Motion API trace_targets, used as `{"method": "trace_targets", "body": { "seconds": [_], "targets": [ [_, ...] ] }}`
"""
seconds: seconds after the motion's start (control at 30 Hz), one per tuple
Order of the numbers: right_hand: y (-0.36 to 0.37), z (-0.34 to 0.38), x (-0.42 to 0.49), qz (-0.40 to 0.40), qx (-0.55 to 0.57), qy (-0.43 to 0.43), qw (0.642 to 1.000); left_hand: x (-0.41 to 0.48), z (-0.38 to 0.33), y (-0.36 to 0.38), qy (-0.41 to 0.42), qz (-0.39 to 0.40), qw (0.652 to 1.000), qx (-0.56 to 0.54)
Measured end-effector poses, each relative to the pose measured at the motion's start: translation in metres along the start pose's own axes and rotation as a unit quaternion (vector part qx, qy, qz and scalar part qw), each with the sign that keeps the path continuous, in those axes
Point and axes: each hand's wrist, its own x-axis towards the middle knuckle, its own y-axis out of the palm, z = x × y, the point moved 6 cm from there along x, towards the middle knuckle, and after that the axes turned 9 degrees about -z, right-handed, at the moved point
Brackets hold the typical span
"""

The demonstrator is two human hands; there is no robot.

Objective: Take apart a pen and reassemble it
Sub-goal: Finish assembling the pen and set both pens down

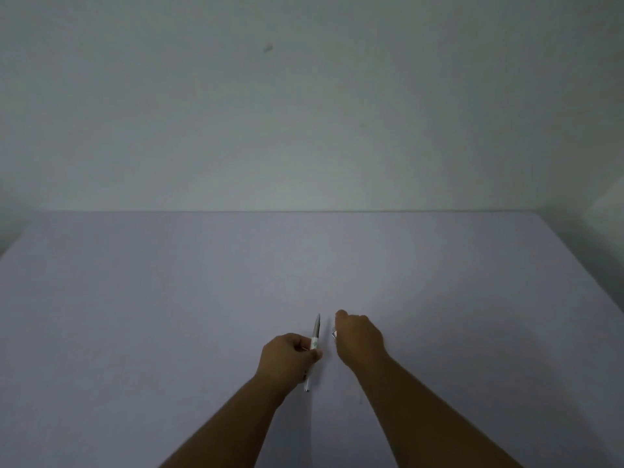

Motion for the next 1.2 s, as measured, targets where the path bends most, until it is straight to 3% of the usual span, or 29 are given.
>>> {"method": "trace_targets", "body": {
  "seconds": [0.13,0.23,0.3,0.4,0.53,0.9,1.2],
  "targets": [
    [0.003,-0.001,0.0,0.001,0.034,0.024,0.999,0.0,0.003,0.001,-0.002,0.009,1.0,0.0],
    [-0.003,-0.007,0.004,-0.024,0.174,0.107,0.979,-0.001,0.002,0.0,0.0,0.012,1.0,0.0],
    [-0.009,-0.012,0.007,-0.03,0.325,0.165,0.931,-0.002,0.001,0.0,0.003,0.013,1.0,0.005],
    [-0.017,-0.016,0.009,-0.023,0.524,0.237,0.818,-0.005,0.0,0.001,0.009,0.013,1.0,0.018],
    [-0.029,-0.017,0.006,-0.022,0.613,0.265,0.744,-0.01,-0.002,0.005,0.021,0.016,0.999,0.033],
    [-0.036,-0.002,-0.023,0.06,0.607,0.203,0.766,-0.024,-0.011,0.005,0.042,0.008,0.999,0.018],
    [-0.035,-0.002,-0.034,0.1,0.607,0.193,0.764,-0.028,-0.008,0.009,0.037,0.02,0.999,0.016]
  ]
}}
